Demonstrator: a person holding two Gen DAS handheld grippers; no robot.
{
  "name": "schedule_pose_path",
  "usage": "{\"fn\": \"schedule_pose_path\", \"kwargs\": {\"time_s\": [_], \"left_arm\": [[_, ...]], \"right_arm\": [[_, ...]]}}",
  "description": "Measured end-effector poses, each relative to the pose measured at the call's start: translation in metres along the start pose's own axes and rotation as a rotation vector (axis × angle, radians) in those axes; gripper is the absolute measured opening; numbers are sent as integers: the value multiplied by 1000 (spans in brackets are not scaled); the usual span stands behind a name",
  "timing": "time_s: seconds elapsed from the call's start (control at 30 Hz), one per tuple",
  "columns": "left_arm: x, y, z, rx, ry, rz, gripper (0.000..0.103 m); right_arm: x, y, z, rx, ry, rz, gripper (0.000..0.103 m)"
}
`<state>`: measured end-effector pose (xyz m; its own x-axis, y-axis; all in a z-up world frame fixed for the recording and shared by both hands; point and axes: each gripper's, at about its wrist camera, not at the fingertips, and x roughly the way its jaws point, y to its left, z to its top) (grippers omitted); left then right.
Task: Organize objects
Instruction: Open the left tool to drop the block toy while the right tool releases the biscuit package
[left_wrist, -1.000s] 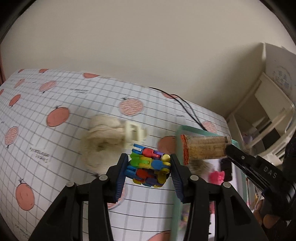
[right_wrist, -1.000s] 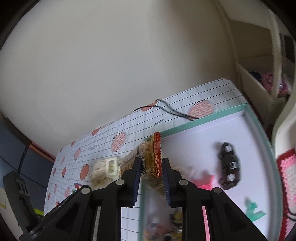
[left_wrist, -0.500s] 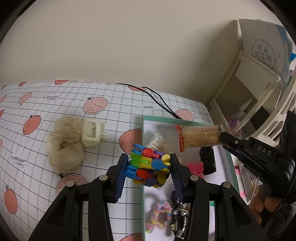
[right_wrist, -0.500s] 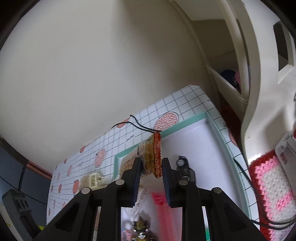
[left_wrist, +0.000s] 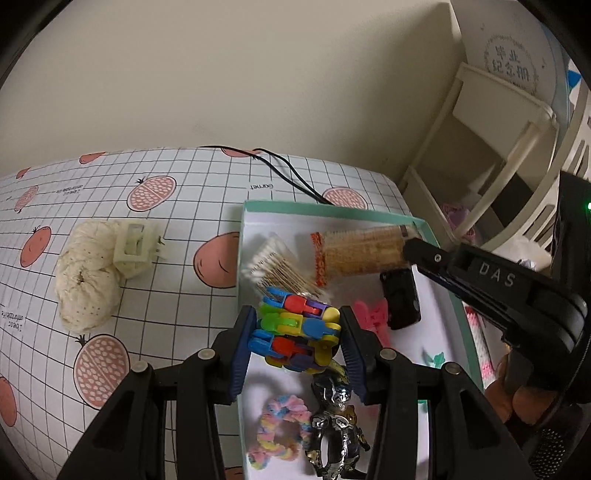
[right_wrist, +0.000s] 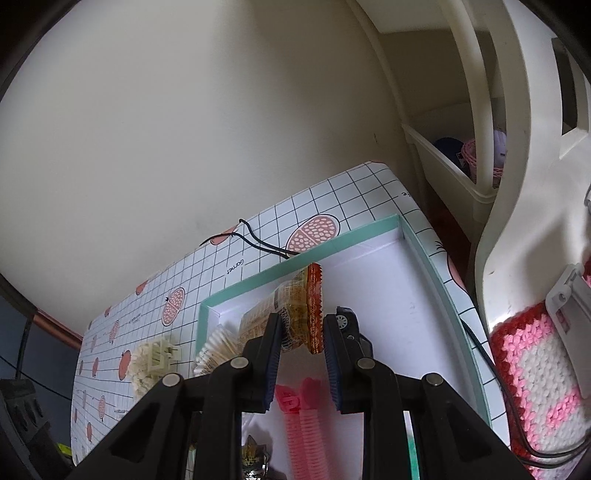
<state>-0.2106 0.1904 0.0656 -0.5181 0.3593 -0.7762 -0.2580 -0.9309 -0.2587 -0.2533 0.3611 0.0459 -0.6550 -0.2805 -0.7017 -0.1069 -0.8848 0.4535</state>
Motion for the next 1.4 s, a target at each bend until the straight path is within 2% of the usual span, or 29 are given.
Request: {"fn": "schedule_pose_path", "kwargs": {"time_s": [0.57, 0.63, 0.93, 1.17, 1.3, 1.33, 1.4], "left_arm": [[3, 4, -1, -22, 44, -20, 48], [1, 5, 1, -29, 41, -29, 49], [-9, 10, 9, -52, 10, -39, 50], [-15, 22, 14, -70, -10, -10, 51], [-17, 31, 16, -89, -17, 20, 57], [-17, 33, 16, -94, -18, 27, 57], [-16, 38, 17, -108, -15, 38, 57]], "right_arm": [[-1, 7, 0, -41, 2, -38, 28], [-2, 9, 0, -49, -3, -43, 31], [-9, 14, 3, -82, -28, -55, 32], [-16, 19, 5, -128, -52, -107, 32], [-16, 27, 2, -175, -44, -120, 32], [-16, 29, 1, -185, -44, -124, 32], [-14, 34, -1, -201, -39, -127, 46]]}}
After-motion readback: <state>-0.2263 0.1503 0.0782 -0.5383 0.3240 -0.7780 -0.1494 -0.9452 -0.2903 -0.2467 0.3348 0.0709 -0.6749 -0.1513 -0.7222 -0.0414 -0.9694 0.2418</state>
